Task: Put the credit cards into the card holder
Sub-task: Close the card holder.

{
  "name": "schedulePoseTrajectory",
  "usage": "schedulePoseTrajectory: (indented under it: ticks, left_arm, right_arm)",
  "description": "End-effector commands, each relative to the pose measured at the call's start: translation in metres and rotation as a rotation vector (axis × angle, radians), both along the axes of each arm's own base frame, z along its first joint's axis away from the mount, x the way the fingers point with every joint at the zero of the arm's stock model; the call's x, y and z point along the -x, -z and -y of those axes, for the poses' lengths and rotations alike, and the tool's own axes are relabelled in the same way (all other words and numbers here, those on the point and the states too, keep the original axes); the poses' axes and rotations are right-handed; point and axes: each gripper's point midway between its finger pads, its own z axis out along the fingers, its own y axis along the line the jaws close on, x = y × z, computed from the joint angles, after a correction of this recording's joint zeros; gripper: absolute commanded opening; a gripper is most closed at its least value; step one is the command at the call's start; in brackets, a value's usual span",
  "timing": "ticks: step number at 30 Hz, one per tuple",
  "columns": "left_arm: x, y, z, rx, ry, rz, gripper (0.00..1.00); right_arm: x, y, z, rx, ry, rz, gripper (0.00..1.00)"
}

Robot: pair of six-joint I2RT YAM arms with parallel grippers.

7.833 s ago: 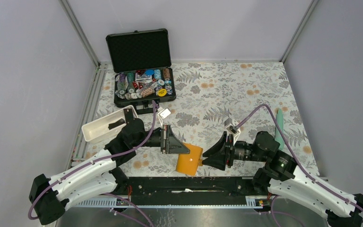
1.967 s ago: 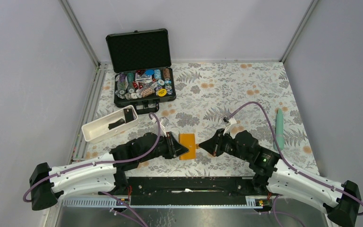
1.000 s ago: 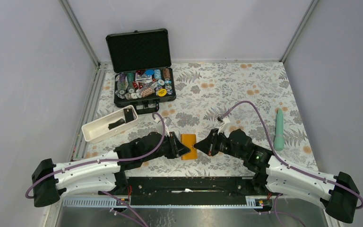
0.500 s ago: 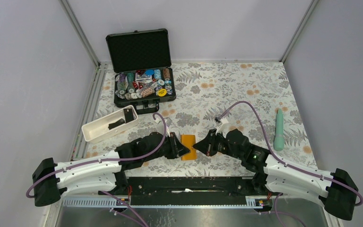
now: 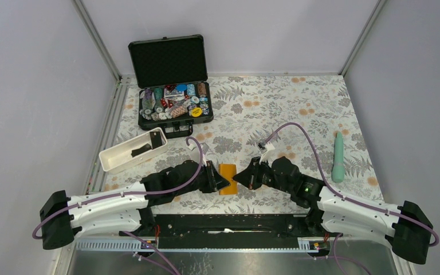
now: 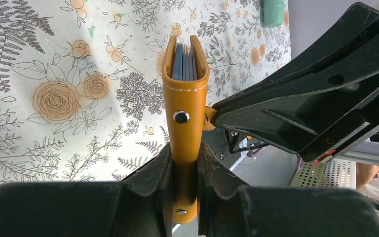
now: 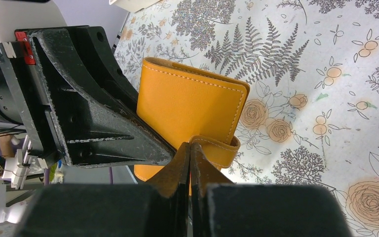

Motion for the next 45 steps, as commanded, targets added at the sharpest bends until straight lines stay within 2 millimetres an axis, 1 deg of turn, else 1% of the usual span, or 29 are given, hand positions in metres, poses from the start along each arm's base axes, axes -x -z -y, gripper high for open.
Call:
schedulePoseTrajectory:
  ticks: [1,5,10,14,21,34,45]
  left_arm:
    - [-0.003,-0.055,0.025,0.188,0.028,0.067,0.0]
    - [-0.003,-0.055,0.027,0.188,0.038,0.066,0.0]
    - [-0.003,-0.057,0.027,0.194,0.036,0.074,0.0]
    - [-0.002,-0.056,0.028,0.194,0.044,0.072,0.0]
    - [-0.001,-0.062,0.03,0.222,0.06,0.091,0.0]
    - [0.001,-0.063,0.033,0.266,0.071,0.096,0.0]
    - [0.0,-0.063,0.032,0.286,0.062,0.097,0.0]
  right_arm:
    - [0.006,-0.014,-0.013,-0.05,-0.049,0.035,0.0]
    - [0.007,-0.012,-0.016,-0.049,-0.058,0.031,0.0]
    - [0.008,-0.003,-0.018,-0.028,-0.063,0.018,0.0]
    - [0.01,0.0,-0.022,-0.026,-0.079,0.01,0.0]
    - [0.014,0.011,-0.031,-0.013,-0.103,-0.009,0.0]
    - [0.025,0.02,-0.048,-0.027,-0.141,-0.036,0.0]
    - [0.034,0.022,-0.063,-0.056,-0.169,-0.062,0.0]
